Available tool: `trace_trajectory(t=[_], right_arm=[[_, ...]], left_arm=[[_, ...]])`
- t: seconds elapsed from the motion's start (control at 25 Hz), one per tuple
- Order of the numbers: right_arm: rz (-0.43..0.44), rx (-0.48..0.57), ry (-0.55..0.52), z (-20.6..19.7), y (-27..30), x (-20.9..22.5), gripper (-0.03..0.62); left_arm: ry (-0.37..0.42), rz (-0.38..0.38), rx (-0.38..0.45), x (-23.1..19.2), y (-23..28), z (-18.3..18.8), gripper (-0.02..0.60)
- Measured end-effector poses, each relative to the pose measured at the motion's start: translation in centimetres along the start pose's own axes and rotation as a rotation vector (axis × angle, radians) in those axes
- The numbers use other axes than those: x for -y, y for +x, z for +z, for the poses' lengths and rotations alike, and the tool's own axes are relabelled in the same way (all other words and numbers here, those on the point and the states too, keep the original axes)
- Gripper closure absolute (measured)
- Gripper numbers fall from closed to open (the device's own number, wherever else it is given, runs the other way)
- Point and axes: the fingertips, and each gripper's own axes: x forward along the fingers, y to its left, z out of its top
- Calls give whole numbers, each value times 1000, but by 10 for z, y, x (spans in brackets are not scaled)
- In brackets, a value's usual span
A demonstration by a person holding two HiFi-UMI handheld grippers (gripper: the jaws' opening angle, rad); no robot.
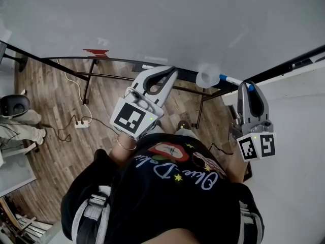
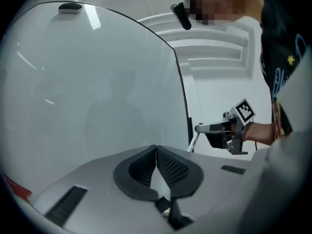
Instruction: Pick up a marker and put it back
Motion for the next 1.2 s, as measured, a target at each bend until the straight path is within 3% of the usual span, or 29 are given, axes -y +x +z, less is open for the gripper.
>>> trace_trajectory(t=[1.2], right_arm=[[-15, 29, 31, 7, -19, 2, 520]], left_arm=[[17, -24, 0, 9, -1, 2, 577]])
